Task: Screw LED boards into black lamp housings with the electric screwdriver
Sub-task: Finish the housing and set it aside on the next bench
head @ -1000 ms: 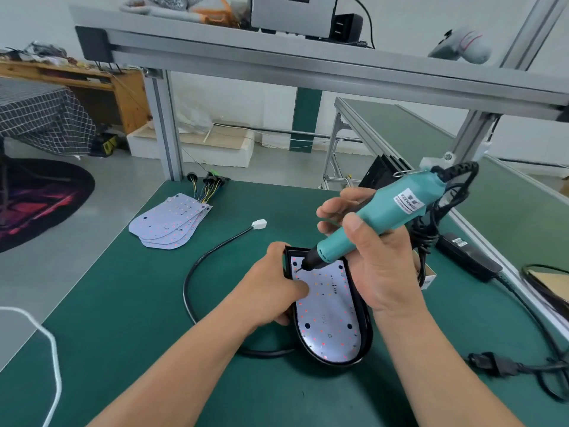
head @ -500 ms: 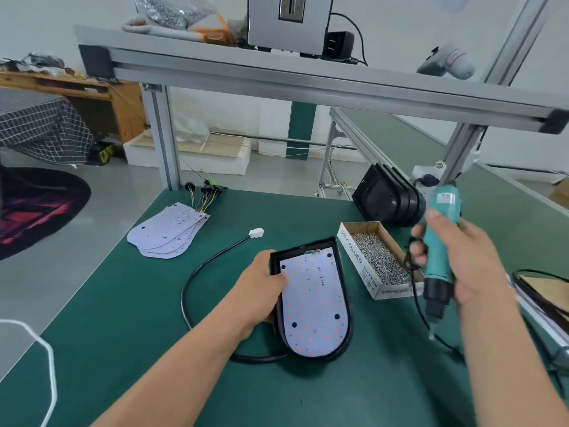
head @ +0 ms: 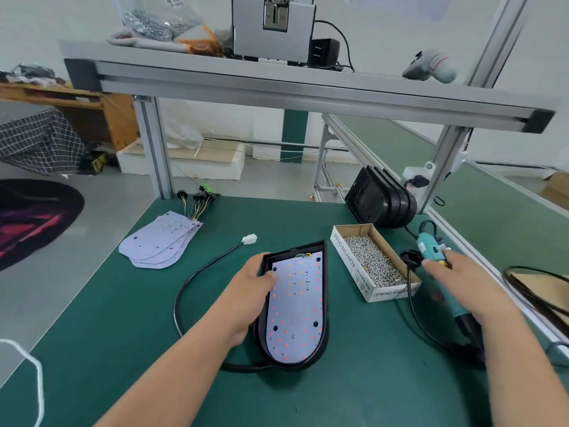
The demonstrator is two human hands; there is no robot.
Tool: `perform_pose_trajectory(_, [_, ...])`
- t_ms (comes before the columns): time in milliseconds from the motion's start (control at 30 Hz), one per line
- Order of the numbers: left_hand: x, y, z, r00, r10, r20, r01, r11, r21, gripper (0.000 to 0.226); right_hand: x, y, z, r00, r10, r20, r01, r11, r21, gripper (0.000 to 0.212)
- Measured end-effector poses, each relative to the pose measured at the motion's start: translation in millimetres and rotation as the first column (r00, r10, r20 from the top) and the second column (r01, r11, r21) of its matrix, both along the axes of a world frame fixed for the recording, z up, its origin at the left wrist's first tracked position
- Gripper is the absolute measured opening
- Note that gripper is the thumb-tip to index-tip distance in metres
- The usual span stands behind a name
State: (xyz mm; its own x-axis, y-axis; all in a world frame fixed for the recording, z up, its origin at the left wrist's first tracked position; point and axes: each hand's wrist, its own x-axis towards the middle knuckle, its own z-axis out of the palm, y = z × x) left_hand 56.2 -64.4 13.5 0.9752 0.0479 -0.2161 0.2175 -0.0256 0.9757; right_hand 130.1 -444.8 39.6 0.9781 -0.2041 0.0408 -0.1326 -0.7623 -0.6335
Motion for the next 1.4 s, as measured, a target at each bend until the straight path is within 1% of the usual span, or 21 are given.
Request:
perform_pose_trajectory(200, [3,-3,0,0.999,0.053,-0.013,-0.054,0.982,-0.180,0.023,-3,3,2,0.997,-0.026,-0.074,0.000,0.944,-0.329,0.035])
perform_pose_trajectory(267, [4,0,-3,0.996,0.041,-0.074,-0.064,0.941,-0.333,0.027,-4,6,3,0.997,-0.031,-0.075,0.001,0.927,-0.376,0.041])
perform_pose_trajectory(300, [4,4,-3,0.995,-0.022,-0.101,-0.027,0.889,-0.458,0.022,-3,6,3,0.999,-0.020,-0.050,-0.001,0.922,-0.386,0.040])
perform_pose_trajectory(333, [5,7,-3,0.984,-0.147,-0.101,0.056,0.794,-0.605,0.015,-4,6,3,1.000,-0.012,-0.027,0.000,0.919,-0.394,0.035])
perform_pose_trajectory(367, [5,8,-2,0.962,-0.267,-0.062,0.143,0.683,-0.716,0.022,-5,6,3,1.000,-0.006,-0.013,0.001,0.920,-0.392,0.030])
perform_pose_trajectory(467, [10,9,-10,0.903,-0.420,0.095,0.288,0.424,-0.859,0.032,-9,12,5,0.999,-0.029,-0.025,0.016,0.910,-0.415,0.019])
perform_pose_trajectory(500, [12,8,-15,0.894,-0.431,0.119,0.305,0.391,-0.868,0.031,-10,15,5,0.999,-0.032,0.013,0.034,0.889,-0.457,0.019])
perform_pose_trajectory(567, [14,8,-21,0.900,-0.414,0.133,0.306,0.386,-0.870,0.029,-12,29,6,0.982,0.018,0.187,0.078,0.867,-0.492,0.035])
perform_pose_trajectory(633, [13,5,-22,0.941,-0.328,0.078,0.221,0.426,-0.877,0.023,-25,58,15,0.924,0.100,0.370,0.027,0.946,-0.322,0.029])
perform_pose_trajectory(700, [14,-2,-19,0.979,-0.199,-0.046,0.068,0.527,-0.847,0.016,-45,96,26,0.903,0.189,0.385,-0.212,0.977,0.019,0.025])
perform_pose_trajectory(767, [11,-11,-10,0.988,-0.072,-0.138,-0.074,0.562,-0.824,0.010,-65,135,24,0.878,0.363,0.313,-0.458,0.829,0.321,0.032])
perform_pose_trajectory(833, [4,-16,-4,0.979,0.057,-0.194,-0.189,0.593,-0.783,0.011,-74,165,13,0.831,0.485,0.274,-0.557,0.717,0.419,0.026])
perform_pose_trajectory(867, [-1,-18,-6,0.975,0.091,-0.201,-0.214,0.602,-0.769,0.011,-76,176,9,0.818,0.512,0.264,-0.574,0.687,0.446,0.023])
perform_pose_trajectory(967, [-6,-17,-20,0.961,0.154,-0.228,-0.275,0.595,-0.756,0.033,-71,186,-1,0.821,0.521,0.234,-0.537,0.564,0.627,0.018])
perform_pose_trajectory(1067, [-2,-22,-4,0.984,0.001,-0.178,-0.140,0.621,-0.771,0.016,-69,185,-4,0.836,0.513,0.195,-0.436,0.404,0.804,0.015])
perform_pose_trajectory(1133, [5,-21,-6,0.991,0.010,-0.133,-0.107,0.653,-0.750,0.012,-63,184,-2,0.883,0.423,0.203,-0.367,0.354,0.860,0.004])
perform_pose_trajectory(1167, [7,-21,-9,0.994,0.026,-0.103,-0.094,0.662,-0.743,0.015,-58,181,0,0.907,0.354,0.229,-0.364,0.382,0.850,0.010])
perform_pose_trajectory(1200, [7,-20,-13,0.997,0.017,-0.069,-0.064,0.648,-0.759,0.024,-54,176,3,0.915,0.295,0.274,-0.387,0.459,0.800,0.016])
perform_pose_trajectory(1267, [6,-21,-11,0.998,-0.025,-0.060,-0.031,0.621,-0.783,0.040,-47,164,12,0.881,0.235,0.410,-0.448,0.693,0.565,0.016])
perform_pose_trajectory(1300, [4,-22,-6,0.996,-0.056,-0.066,-0.016,0.630,-0.777,0.048,-45,158,14,0.854,0.239,0.463,-0.456,0.773,0.441,0.013])
perform_pose_trajectory(1400, [3,-15,2,0.976,-0.214,-0.041,0.103,0.616,-0.781,0.087,-44,149,17,0.799,0.271,0.537,-0.462,0.848,0.260,0.012])
